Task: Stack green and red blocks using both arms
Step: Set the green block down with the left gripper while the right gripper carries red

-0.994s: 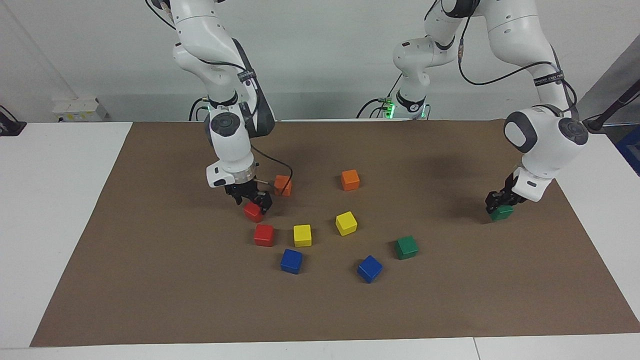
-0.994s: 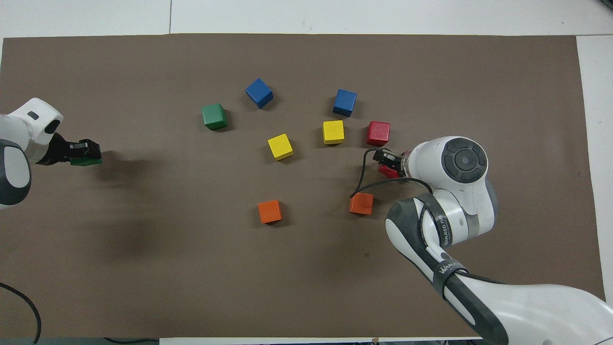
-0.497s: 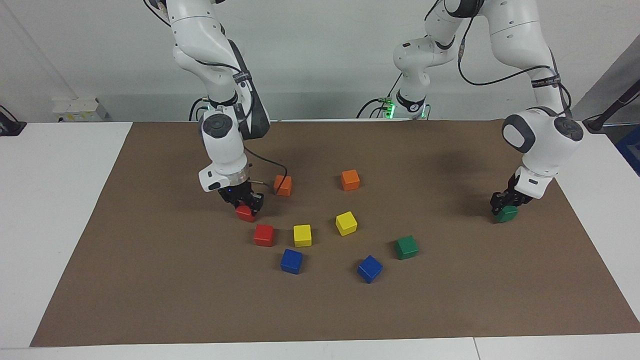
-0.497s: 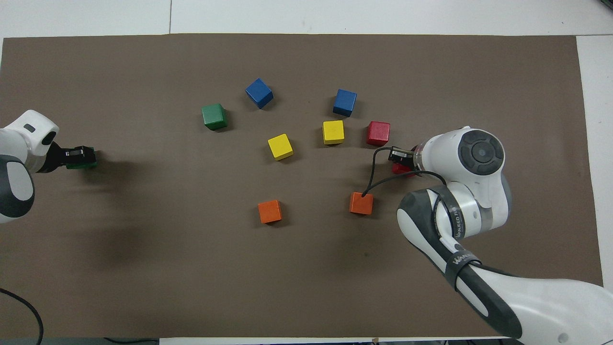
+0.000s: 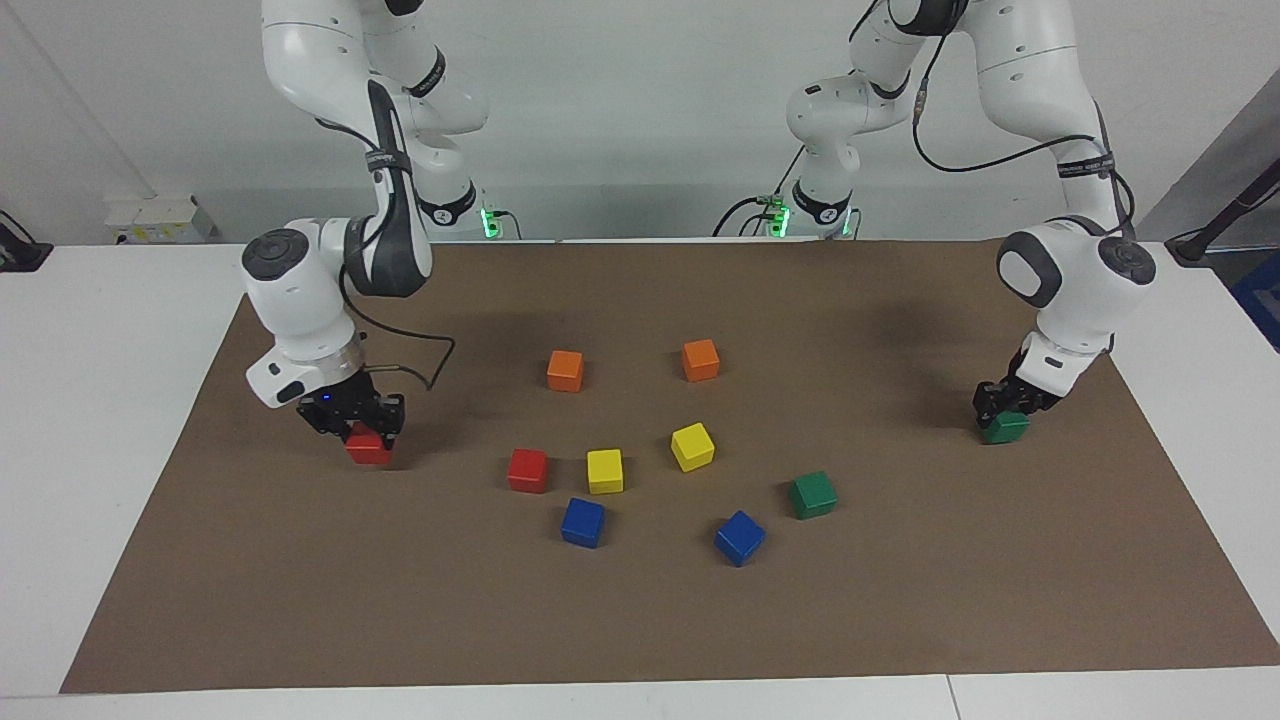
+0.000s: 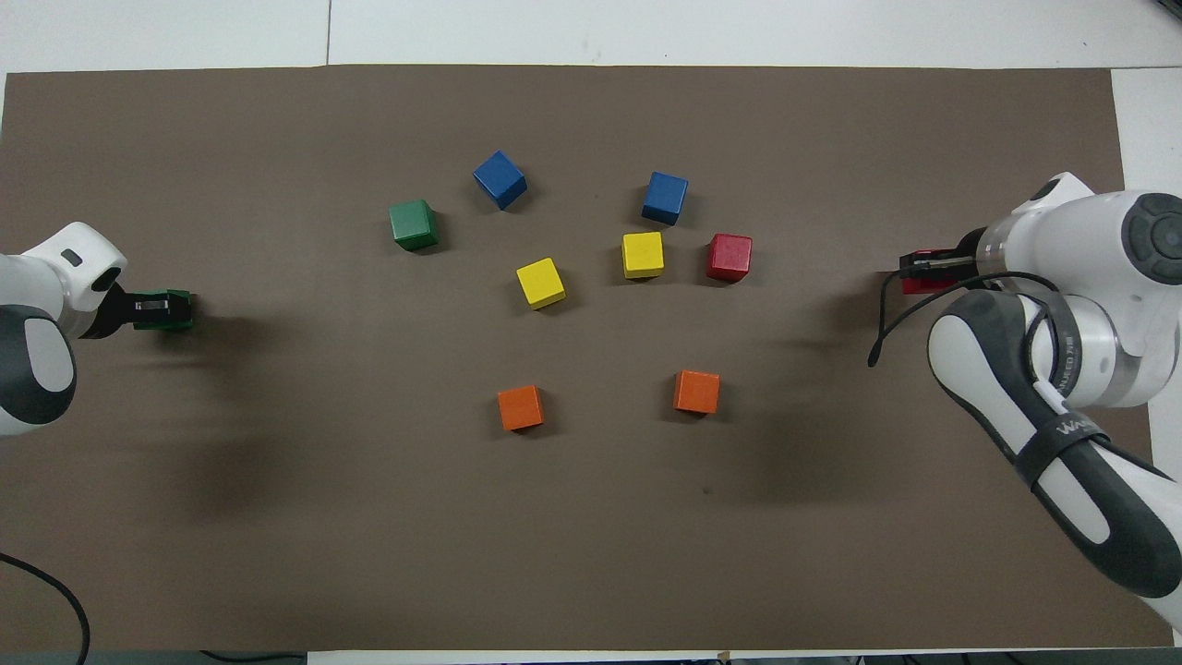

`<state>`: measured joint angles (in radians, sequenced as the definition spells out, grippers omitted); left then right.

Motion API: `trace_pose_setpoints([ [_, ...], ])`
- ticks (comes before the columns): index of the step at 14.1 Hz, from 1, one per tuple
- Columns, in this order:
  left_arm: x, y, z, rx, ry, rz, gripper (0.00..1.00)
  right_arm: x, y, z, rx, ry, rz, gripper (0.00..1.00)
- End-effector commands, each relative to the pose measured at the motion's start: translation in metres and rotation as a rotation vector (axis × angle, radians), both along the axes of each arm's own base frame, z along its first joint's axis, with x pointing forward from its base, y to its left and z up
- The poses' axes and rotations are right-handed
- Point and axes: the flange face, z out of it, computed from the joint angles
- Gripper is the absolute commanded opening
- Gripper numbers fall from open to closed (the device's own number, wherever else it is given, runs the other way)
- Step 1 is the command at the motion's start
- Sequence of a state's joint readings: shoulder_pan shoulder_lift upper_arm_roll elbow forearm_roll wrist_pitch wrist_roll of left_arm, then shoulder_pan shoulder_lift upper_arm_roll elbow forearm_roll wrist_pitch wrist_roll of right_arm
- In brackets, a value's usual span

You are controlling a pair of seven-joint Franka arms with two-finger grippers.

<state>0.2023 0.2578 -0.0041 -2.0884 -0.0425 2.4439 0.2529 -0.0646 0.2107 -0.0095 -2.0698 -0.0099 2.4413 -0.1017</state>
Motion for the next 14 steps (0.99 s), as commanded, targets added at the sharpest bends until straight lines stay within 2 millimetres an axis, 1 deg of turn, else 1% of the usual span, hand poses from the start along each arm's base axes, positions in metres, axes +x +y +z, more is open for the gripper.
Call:
trace_pose_setpoints([
  [1, -0.005, 0.002, -0.005, 0.008, -0.008, -0.027, 0.0, -0.003, -0.023, -0.008, -0.017, 0.001, 0.079, 0.03],
  [3, -0.006, 0.002, -0.005, 0.006, -0.003, -0.026, 0.0, -0.01, -0.041, -0.018, -0.022, 0.002, 0.091, 0.03],
  [4, -0.006, 0.002, -0.006, 0.006, -0.002, -0.026, 0.1, -0.011, -0.043, -0.023, -0.022, 0.009, 0.091, 0.03],
  [5, -0.006, 0.003, -0.006, 0.006, -0.003, -0.025, 0.84, -0.012, -0.044, -0.025, -0.021, 0.012, 0.09, 0.03],
  [6, -0.006, 0.003, -0.006, 0.006, -0.003, -0.025, 1.0, -0.013, -0.045, -0.029, -0.017, 0.021, 0.086, 0.03],
  [10, -0.003, 0.002, -0.004, 0.006, 0.0, -0.028, 1.0, -0.016, -0.045, -0.036, 0.018, 0.033, 0.057, 0.03],
  [11, 0.0, 0.003, 0.001, 0.007, -0.006, -0.029, 1.0, -0.017, -0.045, -0.037, 0.02, 0.036, 0.056, 0.03],
  [12, 0.003, 0.003, 0.007, 0.006, -0.005, -0.029, 1.0, -0.019, -0.043, -0.039, 0.022, 0.042, 0.057, 0.03],
  [14, 0.022, 0.004, 0.032, -0.002, 0.015, -0.032, 1.0, -0.02, -0.043, -0.04, 0.023, 0.045, 0.056, 0.03],
])
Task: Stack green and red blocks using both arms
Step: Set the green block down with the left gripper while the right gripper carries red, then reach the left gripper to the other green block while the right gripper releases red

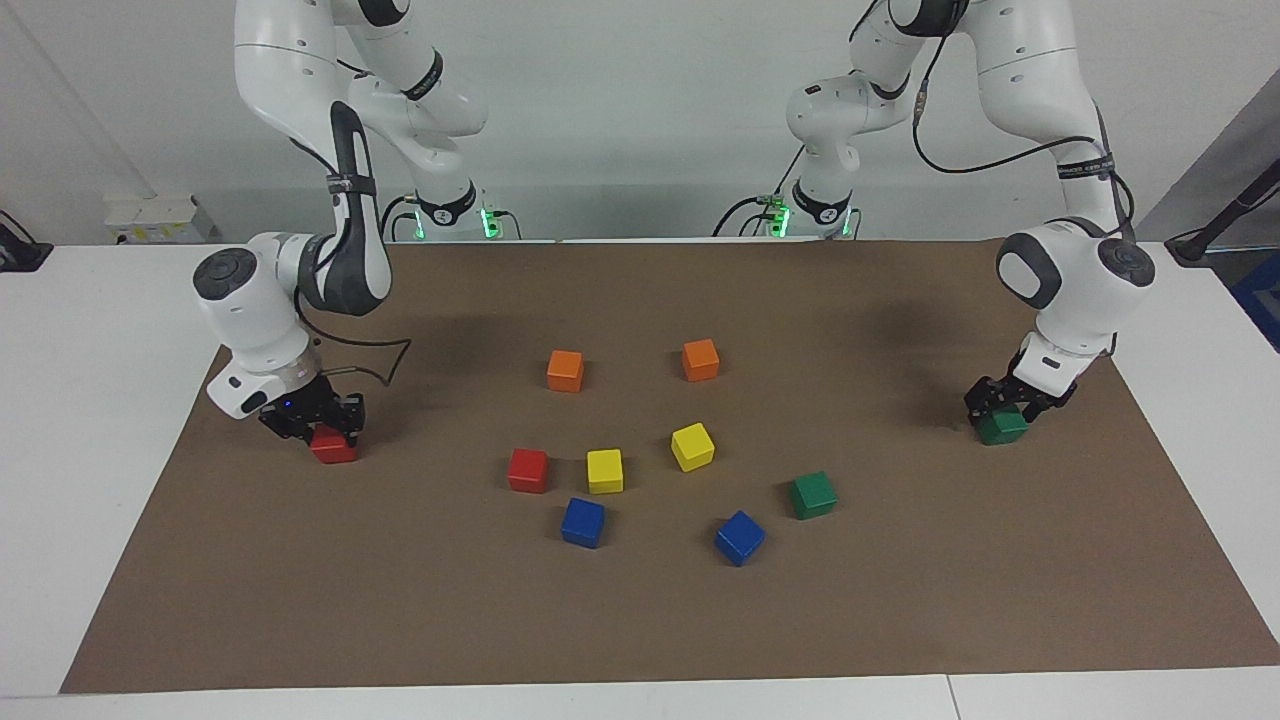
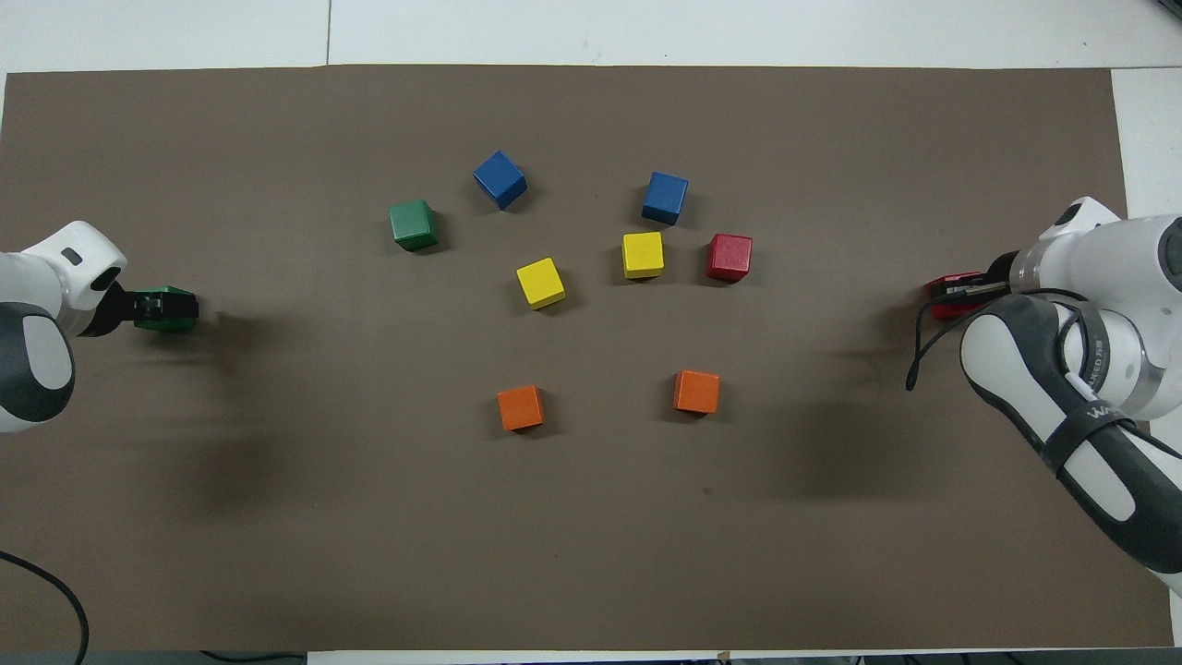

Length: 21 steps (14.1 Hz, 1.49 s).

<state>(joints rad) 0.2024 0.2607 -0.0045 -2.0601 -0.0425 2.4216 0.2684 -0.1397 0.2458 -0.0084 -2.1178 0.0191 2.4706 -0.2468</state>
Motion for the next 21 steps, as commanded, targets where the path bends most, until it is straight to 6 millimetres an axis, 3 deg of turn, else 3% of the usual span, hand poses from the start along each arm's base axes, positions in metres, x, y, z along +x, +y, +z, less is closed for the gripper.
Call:
trace_pose_setpoints([
  [1, 0.03, -0.004, 0.043, -0.006, 0.025, -0.025, 1.0, -0.004, -0.001, -0.002, 0.016, -0.006, 0.007, 0.03],
  [2, 0.041, -0.011, 0.06, -0.009, 0.031, -0.033, 1.0, -0.005, -0.001, -0.003, 0.016, -0.005, 0.007, 0.03],
  [3, 0.052, -0.032, 0.074, -0.014, 0.042, -0.028, 1.0, -0.005, -0.001, -0.003, 0.016, -0.005, 0.007, 0.04],
  [4, 0.058, -0.044, 0.086, -0.019, 0.052, 0.016, 1.0, -0.005, -0.001, -0.004, 0.021, -0.004, 0.002, 0.09],
  [5, 0.064, -0.061, 0.092, -0.023, 0.063, 0.044, 1.0, -0.004, 0.0, -0.003, 0.022, -0.007, -0.001, 0.47],
  [6, 0.07, -0.087, 0.1, -0.027, 0.071, 0.056, 1.0, -0.004, 0.001, -0.002, 0.023, -0.012, -0.008, 0.99],
  [9, 0.08, -0.166, 0.111, -0.038, 0.064, 0.096, 1.0, -0.002, 0.0, 0.001, 0.023, -0.013, 0.0, 1.0],
  [10, 0.078, -0.191, 0.105, -0.036, 0.083, 0.078, 1.0, 0.001, -0.001, 0.005, 0.02, -0.021, 0.003, 1.0],
  [11, 0.084, -0.208, 0.109, -0.041, 0.082, 0.085, 1.0, 0.004, -0.001, 0.013, 0.022, -0.023, 0.002, 1.0],
  [12, 0.09, -0.237, 0.103, -0.043, 0.095, 0.099, 1.0, 0.008, -0.001, 0.026, 0.026, -0.014, -0.002, 1.0],
  [14, 0.099, -0.285, 0.089, -0.05, 0.094, 0.152, 1.0, 0.025, 0.011, 0.082, 0.041, 0.013, -0.022, 1.0],
  [16, 0.099, -0.305, 0.075, -0.05, 0.094, 0.183, 1.0, 0.047, 0.042, 0.139, 0.053, 0.035, -0.074, 1.0],
  [17, 0.1, -0.314, 0.068, -0.052, 0.082, 0.192, 1.0, 0.054, 0.057, 0.153, 0.045, 0.032, -0.117, 1.0],
  [19, 0.103, -0.324, 0.055, -0.058, 0.052, 0.193, 1.0, 0.06, 0.103, 0.148, 0.034, 0.02, -0.216, 1.0],
  [21, 0.104, -0.325, 0.051, -0.059, 0.044, 0.194, 1.0, 0.059, 0.168, 0.146, 0.003, -0.014, -0.318, 1.0],
])
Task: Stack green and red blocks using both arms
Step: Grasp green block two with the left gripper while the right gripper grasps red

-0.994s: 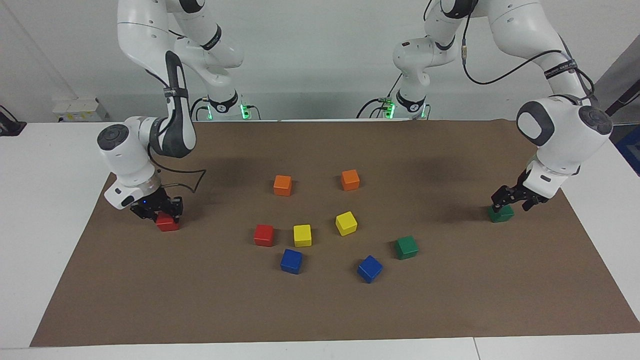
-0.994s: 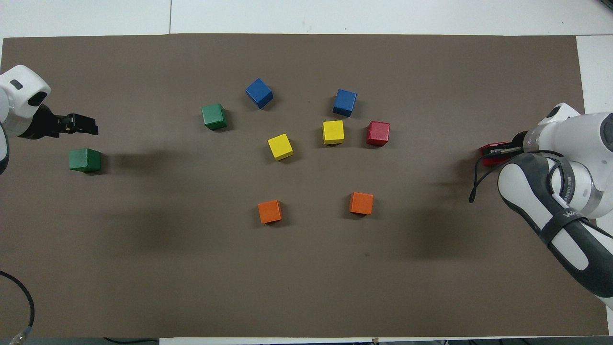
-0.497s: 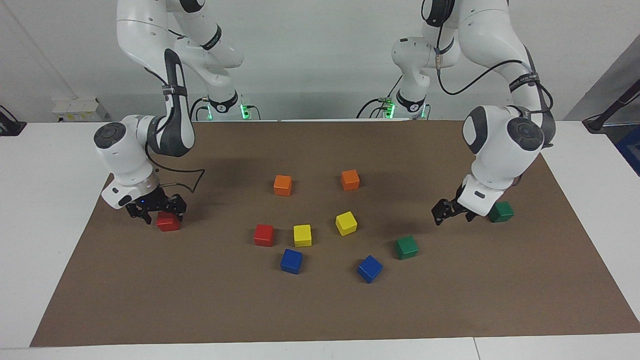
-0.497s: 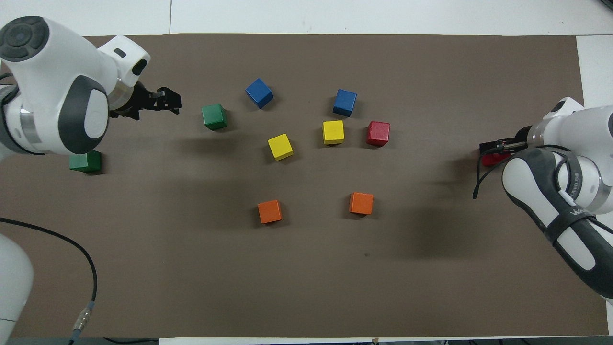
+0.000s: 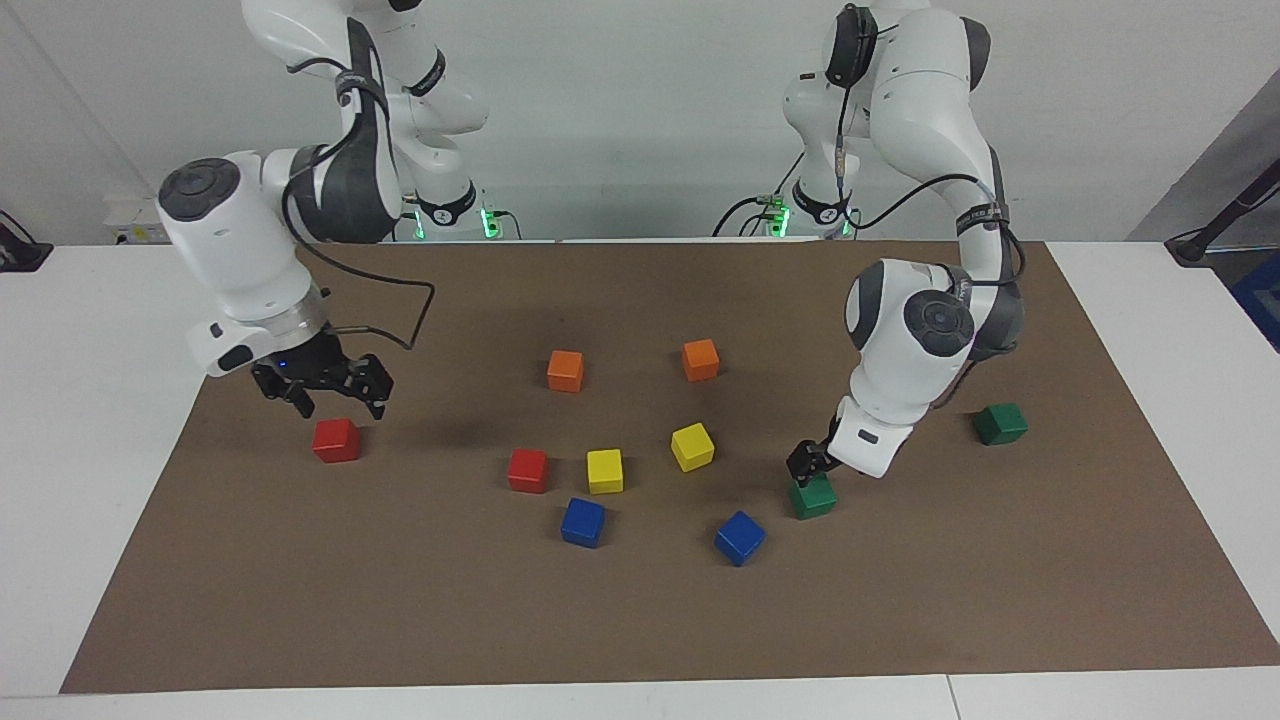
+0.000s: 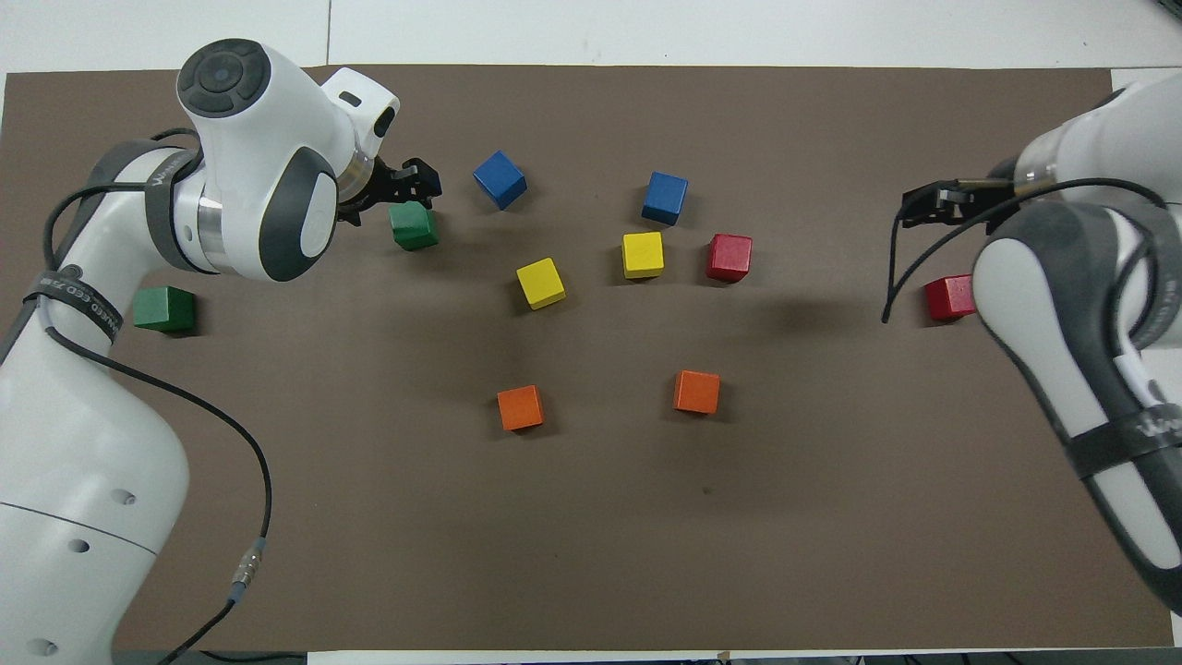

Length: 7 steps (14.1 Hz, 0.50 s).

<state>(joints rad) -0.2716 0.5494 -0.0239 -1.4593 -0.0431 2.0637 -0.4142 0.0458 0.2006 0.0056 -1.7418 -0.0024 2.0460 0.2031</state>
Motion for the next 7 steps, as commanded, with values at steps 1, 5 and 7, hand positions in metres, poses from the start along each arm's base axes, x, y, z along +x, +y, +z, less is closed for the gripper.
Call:
trace_pose_setpoints([
  [1, 0.009, -0.002, -0.009, 0.018, -0.027, 0.015, 1.0, 0.01, 0.072, -0.015, -0.051, -0.029, -0.104, 1.0],
  [5, 0.007, -0.006, -0.027, 0.021, -0.058, 0.01, 1.0, 0.021, 0.125, -0.034, -0.037, -0.045, -0.136, 1.0],
  [7, 0.005, -0.014, -0.047, 0.03, -0.037, 0.015, 1.0, 0.023, 0.142, -0.048, -0.032, -0.04, -0.146, 1.0],
])
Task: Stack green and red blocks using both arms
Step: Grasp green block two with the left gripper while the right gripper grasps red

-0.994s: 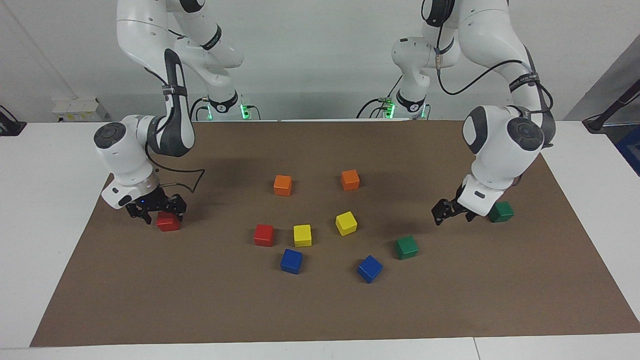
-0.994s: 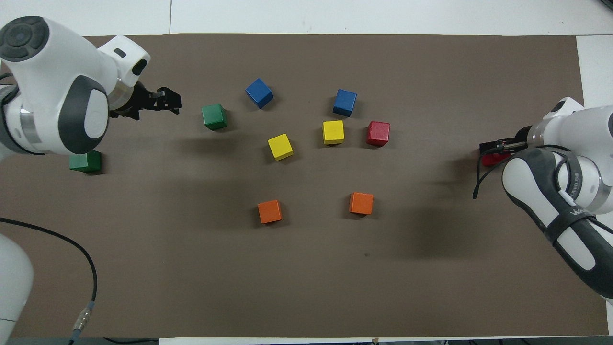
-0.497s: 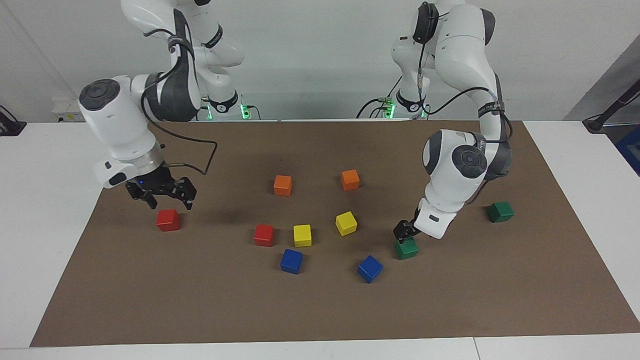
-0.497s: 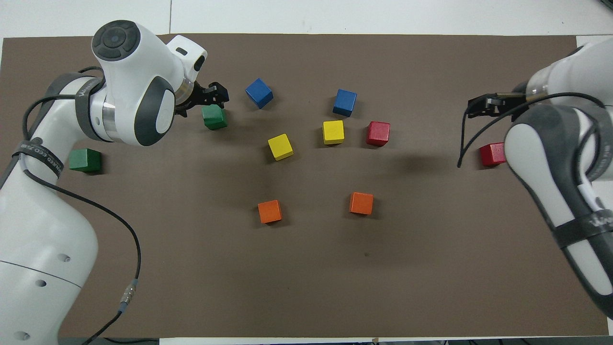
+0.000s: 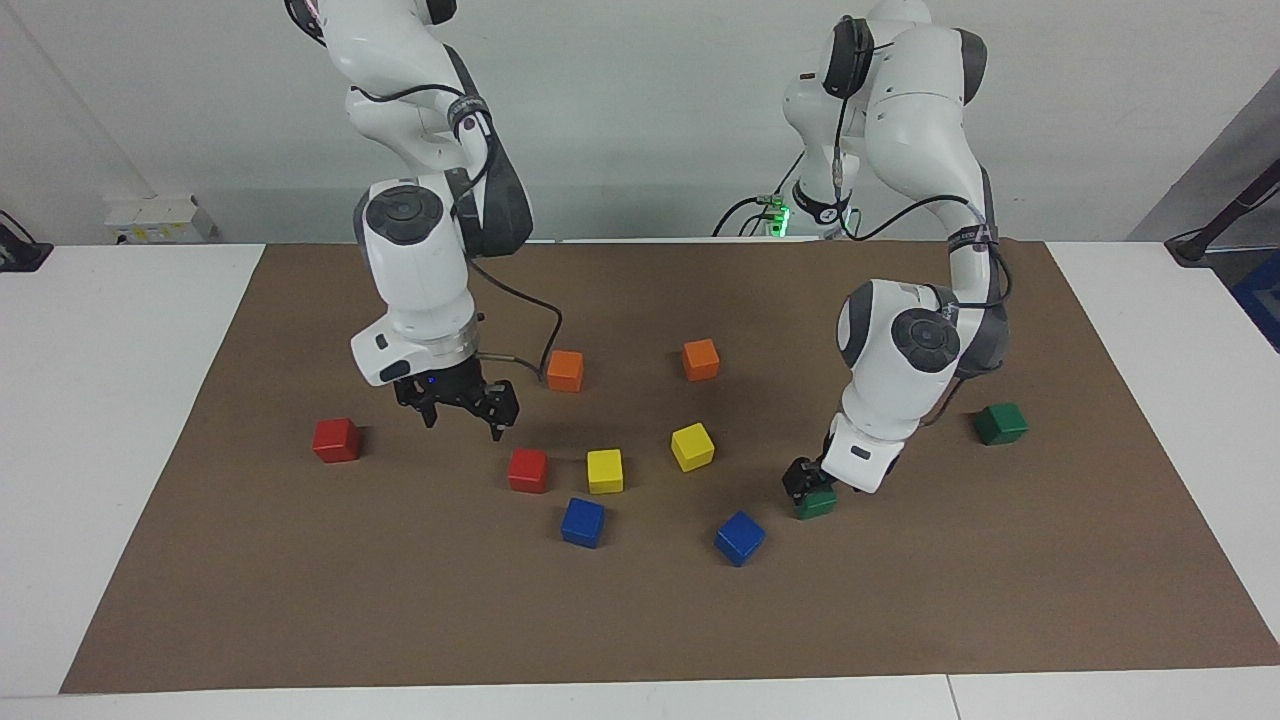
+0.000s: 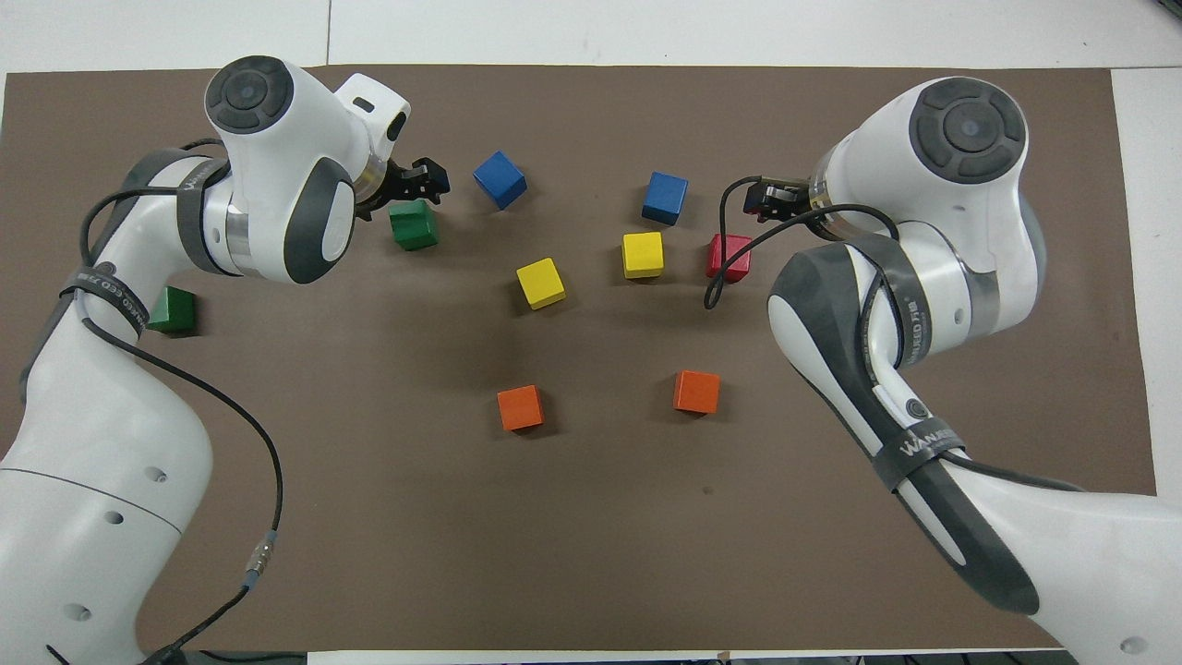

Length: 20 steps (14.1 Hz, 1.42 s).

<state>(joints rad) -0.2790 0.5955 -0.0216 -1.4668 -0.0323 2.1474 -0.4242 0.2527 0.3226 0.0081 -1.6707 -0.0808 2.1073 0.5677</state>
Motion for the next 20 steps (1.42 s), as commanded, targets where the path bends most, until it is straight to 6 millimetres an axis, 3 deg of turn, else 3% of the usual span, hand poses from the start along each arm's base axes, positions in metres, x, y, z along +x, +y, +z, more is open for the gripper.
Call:
trace_pose_setpoints([
  [1, -0.003, -0.019, -0.028, 0.042, -0.012, 0.002, 1.0, 0.013, 0.009, -0.019, -0.009, -0.001, -0.037, 1.0],
  [4, 0.002, -0.007, -0.027, 0.086, -0.044, -0.016, 1.0, 0.021, 0.02, -0.026, 0.023, -0.053, -0.039, 1.0],
  [7, -0.005, -0.007, -0.041, 0.092, -0.039, -0.02, 0.96, 0.014, 0.046, -0.051, 0.021, -0.032, 0.006, 1.0],
  [9, -0.007, -0.008, -0.046, 0.087, -0.045, -0.014, 0.55, 0.009, 0.047, -0.062, 0.012, -0.014, 0.044, 1.0],
  [10, -0.01, -0.008, -0.048, 0.087, -0.042, -0.01, 0.08, 0.007, 0.049, -0.066, 0.012, -0.013, 0.056, 1.0],
  [11, -0.009, -0.005, -0.048, 0.089, -0.041, -0.009, 0.0, 0.005, 0.048, -0.072, 0.009, -0.007, 0.067, 1.0],
  [15, -0.003, -0.002, -0.029, 0.084, -0.018, 0.006, 0.0, -0.001, 0.039, -0.084, 0.027, 0.022, 0.127, 1.0],
  [20, -0.003, 0.074, 0.039, 0.088, 0.011, 0.028, 0.0, -0.001, 0.036, -0.09, 0.051, 0.039, 0.108, 1.0],
])
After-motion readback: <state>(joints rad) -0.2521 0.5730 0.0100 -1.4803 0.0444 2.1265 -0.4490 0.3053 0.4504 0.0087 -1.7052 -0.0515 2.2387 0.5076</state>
